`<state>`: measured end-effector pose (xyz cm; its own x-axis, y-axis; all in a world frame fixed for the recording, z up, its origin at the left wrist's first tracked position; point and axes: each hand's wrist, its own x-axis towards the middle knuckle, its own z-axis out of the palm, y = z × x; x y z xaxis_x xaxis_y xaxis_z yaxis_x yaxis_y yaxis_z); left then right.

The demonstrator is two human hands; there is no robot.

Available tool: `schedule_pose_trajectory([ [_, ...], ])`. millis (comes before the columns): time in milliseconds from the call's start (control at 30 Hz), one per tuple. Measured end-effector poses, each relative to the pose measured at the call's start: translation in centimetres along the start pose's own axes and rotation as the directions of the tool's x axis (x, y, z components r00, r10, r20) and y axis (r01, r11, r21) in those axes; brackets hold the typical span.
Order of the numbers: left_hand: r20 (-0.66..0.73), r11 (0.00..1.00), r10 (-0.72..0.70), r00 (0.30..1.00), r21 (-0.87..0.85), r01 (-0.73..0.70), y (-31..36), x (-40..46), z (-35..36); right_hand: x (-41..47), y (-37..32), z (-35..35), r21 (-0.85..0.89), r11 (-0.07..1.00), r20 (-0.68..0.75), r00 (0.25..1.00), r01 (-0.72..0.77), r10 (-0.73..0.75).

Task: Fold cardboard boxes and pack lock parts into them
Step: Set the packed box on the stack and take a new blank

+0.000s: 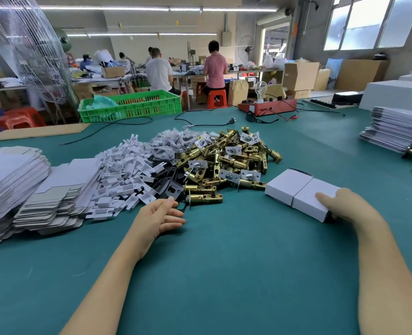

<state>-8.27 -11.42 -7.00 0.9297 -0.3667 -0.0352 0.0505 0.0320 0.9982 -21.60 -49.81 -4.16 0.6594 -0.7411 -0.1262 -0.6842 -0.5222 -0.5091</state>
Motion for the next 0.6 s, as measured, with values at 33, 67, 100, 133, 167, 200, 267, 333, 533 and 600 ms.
schedule_pose_trajectory([
  [33,0.0,1.0,-0.002,1.0,-0.001,0.002,0.0,0.0,0.0,0.0,0.0,-0.1,0.017,1.0,0.004,1.0,0.005,-0.005],
  [67,0.001,1.0,-0.003,1.0,-0.002,0.003,0.0,0.0,0.0,-0.1,0.0,-0.2,0.033,0.999,0.008,1.0,0.004,-0.004],
  [100,0.002,1.0,-0.003,1.0,-0.004,0.003,0.1,0.0,0.1,-0.1,0.0,-0.3,0.047,0.999,0.01,1.0,-0.002,0.001],
  [133,0.002,1.0,-0.003,1.0,-0.006,0.003,0.1,0.0,0.1,-0.2,-0.1,-0.3,0.061,0.998,0.011,1.0,-0.01,0.009],
  [167,0.001,1.0,-0.003,1.0,-0.007,0.003,0.0,0.0,0.1,-0.3,-0.2,-0.2,0.075,0.997,0.011,1.0,-0.024,0.023],
  [200,0.001,1.0,-0.001,1.0,-0.007,0.001,0.0,0.0,0.1,-0.5,-0.3,-0.2,0.082,0.996,0.005,0.999,-0.045,0.045],
  [267,-0.002,1.0,0.0,1.0,-0.003,0.0,0.0,0.0,0.0,-1.0,-0.6,0.0,0.044,0.993,-0.076,0.991,-0.107,0.11],
  [333,-0.009,1.0,-0.002,1.0,0.0,0.002,-0.1,0.0,0.0,-1.6,-1.3,0.0,0.017,0.987,-0.251,0.954,-0.162,0.161],
  [533,-0.017,1.0,-0.013,1.0,-0.013,0.012,-0.2,0.2,0.1,-2.6,-8.3,1.4,-0.016,0.962,-0.386,0.885,0.274,-0.259],
  [600,-0.02,1.0,-0.013,1.0,-0.02,0.013,-0.1,0.3,0.0,-2.2,-11.2,2.5,-0.062,0.902,-0.293,0.856,0.427,-0.425],
])
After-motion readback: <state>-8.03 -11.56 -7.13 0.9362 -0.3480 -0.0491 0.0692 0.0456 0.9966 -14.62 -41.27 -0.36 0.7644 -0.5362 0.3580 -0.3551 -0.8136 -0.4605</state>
